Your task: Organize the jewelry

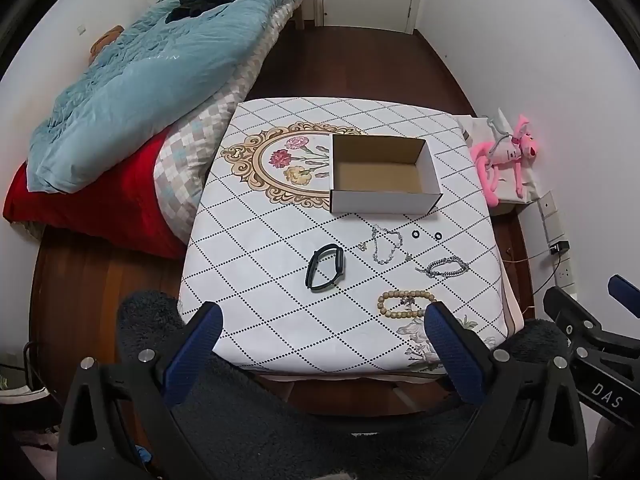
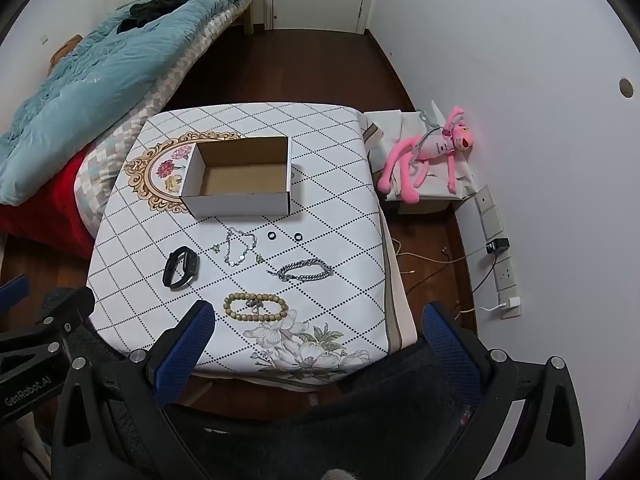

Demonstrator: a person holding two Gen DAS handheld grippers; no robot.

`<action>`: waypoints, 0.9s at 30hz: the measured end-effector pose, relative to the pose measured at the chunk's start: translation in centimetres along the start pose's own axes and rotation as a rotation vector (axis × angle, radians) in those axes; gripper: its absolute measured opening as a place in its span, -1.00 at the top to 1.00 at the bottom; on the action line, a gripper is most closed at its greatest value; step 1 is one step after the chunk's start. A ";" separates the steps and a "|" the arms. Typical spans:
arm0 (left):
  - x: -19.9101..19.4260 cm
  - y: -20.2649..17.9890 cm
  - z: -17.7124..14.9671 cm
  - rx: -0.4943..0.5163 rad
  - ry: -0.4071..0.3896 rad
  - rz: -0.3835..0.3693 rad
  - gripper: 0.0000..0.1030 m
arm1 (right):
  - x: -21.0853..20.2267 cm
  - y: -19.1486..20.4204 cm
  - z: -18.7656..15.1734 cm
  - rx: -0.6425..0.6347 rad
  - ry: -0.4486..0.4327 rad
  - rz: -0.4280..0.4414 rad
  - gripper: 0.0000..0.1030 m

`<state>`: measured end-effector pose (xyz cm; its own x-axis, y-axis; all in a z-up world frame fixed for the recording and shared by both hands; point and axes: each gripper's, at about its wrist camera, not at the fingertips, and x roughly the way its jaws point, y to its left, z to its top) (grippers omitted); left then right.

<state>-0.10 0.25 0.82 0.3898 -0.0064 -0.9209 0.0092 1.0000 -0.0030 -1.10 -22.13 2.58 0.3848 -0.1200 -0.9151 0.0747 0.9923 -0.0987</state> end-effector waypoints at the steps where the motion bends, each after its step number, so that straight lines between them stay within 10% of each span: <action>1: 0.0 0.0 0.0 0.002 -0.003 0.000 -1.00 | -0.1 0.0 0.0 0.001 -0.002 0.000 -1.00; 27: -0.9 -0.6 0.3 0.010 -0.018 -0.008 -1.00 | -0.9 -0.4 0.5 0.013 -0.007 0.001 -1.00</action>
<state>-0.23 -0.38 1.77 0.4059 -0.0148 -0.9138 0.0213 0.9998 -0.0068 -1.01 -22.41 3.65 0.3911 -0.1189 -0.9126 0.0865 0.9920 -0.0921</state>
